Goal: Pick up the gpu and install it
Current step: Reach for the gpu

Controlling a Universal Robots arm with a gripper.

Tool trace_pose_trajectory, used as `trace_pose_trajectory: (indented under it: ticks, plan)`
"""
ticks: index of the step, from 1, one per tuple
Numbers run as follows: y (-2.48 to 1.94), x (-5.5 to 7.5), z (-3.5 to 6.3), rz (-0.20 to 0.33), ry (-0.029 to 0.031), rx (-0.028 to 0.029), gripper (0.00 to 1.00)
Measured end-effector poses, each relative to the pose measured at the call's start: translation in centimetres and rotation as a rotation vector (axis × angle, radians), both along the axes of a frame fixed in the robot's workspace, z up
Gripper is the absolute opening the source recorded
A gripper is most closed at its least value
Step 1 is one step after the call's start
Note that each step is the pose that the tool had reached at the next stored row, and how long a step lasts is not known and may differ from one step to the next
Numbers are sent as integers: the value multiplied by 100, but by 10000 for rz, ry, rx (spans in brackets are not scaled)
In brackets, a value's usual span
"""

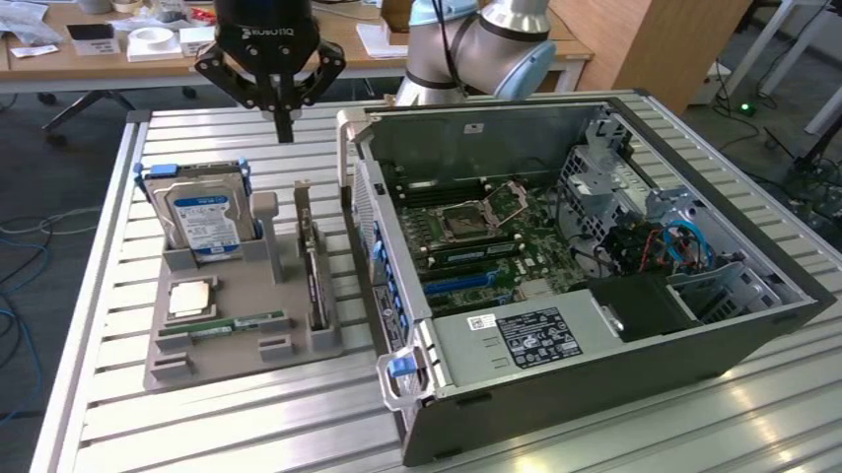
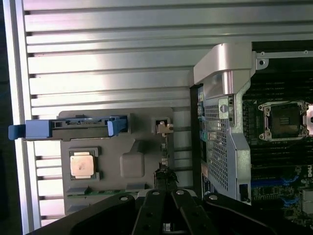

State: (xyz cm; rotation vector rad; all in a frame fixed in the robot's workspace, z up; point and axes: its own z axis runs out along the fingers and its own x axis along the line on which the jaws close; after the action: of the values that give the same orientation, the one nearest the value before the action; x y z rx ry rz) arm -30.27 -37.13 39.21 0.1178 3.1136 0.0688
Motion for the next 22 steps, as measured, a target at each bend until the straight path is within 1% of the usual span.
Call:
trace_pose_trajectory:
  ticks: [16, 22]
  plan:
    - [2, -149, -2, -1, 0, 0, 11]
    - [2, -153, -2, 0, 0, 0, 11]
